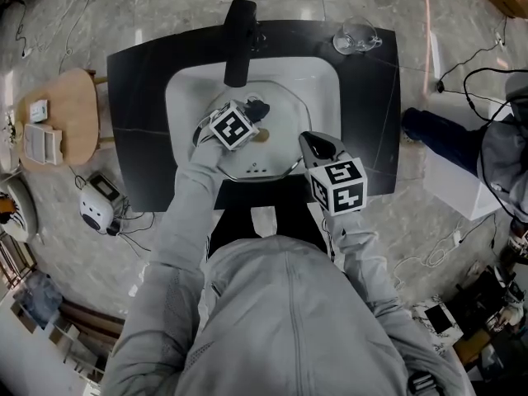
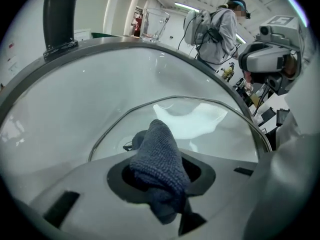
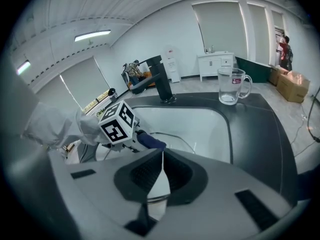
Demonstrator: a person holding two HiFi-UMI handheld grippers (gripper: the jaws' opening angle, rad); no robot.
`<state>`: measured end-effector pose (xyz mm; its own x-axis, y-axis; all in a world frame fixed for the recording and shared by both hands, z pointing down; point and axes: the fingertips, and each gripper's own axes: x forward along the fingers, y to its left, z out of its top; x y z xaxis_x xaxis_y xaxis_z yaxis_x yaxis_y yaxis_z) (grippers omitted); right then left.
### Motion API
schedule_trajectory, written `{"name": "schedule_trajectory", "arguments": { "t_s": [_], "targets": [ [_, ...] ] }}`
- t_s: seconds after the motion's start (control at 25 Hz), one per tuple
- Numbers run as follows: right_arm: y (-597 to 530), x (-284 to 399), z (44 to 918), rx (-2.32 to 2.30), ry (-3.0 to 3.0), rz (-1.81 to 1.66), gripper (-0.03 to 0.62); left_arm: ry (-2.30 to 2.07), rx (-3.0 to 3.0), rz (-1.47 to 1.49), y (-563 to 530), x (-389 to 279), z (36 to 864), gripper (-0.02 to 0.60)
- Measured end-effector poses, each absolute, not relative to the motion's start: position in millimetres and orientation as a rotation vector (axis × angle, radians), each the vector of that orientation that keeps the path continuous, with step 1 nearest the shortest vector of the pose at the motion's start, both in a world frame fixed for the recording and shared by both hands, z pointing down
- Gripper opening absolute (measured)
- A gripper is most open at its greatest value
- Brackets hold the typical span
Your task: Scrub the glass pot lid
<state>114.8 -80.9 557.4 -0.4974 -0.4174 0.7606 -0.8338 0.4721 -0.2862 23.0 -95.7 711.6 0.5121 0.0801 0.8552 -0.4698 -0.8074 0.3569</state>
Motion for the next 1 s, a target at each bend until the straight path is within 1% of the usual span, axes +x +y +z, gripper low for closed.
{"name": "schedule_trajectory", "arguments": {
  "t_s": [0.56, 1.0],
  "targets": [
    [-68.4, 110.1, 550.3, 1.054, -2.115, 0.875, 0.029, -0.128, 2.252, 1.311, -68.8, 55.3, 695.0, 0.120],
    [-43.0, 96.4, 532.1, 1.106, -2.135, 0.841, 0.029, -0.062, 2.208, 1.353, -41.2, 41.5, 665.8, 0.120]
  ]
}}
